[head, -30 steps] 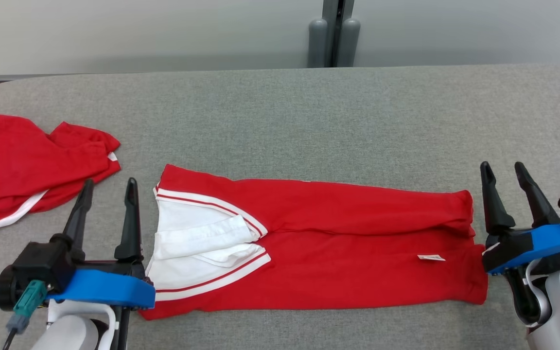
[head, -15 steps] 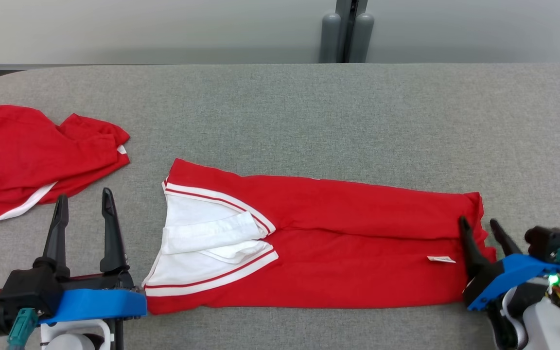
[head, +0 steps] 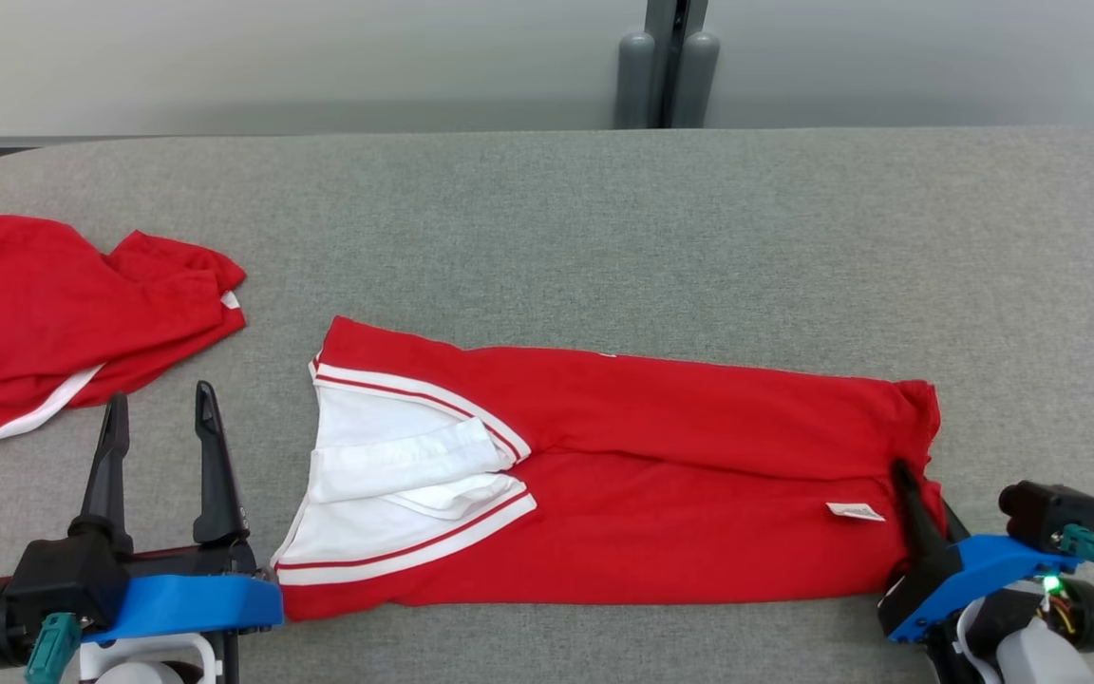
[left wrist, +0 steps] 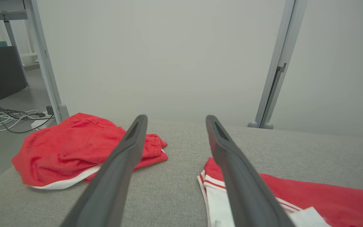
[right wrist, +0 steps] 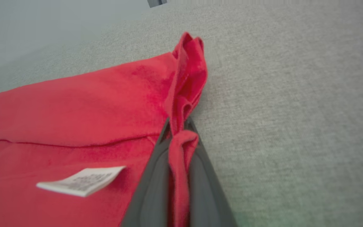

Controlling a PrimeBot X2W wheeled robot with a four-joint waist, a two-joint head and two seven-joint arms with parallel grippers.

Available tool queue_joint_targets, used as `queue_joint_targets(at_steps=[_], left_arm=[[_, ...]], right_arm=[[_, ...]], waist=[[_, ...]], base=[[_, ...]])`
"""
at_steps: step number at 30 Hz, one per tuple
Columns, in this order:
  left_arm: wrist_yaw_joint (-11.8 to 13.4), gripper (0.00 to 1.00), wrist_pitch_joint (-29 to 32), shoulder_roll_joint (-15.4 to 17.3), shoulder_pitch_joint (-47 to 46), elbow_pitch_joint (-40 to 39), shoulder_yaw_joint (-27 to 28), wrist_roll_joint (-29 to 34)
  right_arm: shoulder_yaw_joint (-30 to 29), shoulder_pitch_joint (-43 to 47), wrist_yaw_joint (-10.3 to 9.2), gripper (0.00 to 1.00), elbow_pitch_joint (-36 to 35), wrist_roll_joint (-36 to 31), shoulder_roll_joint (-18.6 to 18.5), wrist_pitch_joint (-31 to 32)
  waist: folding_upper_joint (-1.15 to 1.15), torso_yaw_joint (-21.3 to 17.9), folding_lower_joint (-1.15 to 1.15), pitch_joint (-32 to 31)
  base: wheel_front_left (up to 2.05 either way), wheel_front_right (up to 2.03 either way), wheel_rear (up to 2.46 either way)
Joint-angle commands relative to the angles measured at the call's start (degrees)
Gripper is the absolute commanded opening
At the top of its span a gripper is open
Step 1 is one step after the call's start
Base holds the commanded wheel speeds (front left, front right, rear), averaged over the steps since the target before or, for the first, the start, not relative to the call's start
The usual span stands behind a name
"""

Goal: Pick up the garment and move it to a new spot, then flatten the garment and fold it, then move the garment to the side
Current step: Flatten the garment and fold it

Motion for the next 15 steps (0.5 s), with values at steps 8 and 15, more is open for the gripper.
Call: queue_joint_targets(at_steps=[8, 15], left_arm=[[-2.29, 1.0, -0.27, -2.13, 0.65, 1.14, 3.03, 2.75], [-3.61, 1.0, -0.27, -3.75, 1.36, 1.63, 4.88, 4.48]], right_arm=[[-5.52, 0.85, 0.02, 0.0, -2.66, 1.6, -5.11, 1.0], [-9.11, 2.2, 0.02, 0.0, -5.54, 1.87, -9.26, 3.76]], waist=[[0.0, -1.1, 0.0, -1.59], [0.0, -1.48, 0.0, -2.7]], base=[[0.0, 0.0, 0.0], [0.0, 0.0, 0.0]])
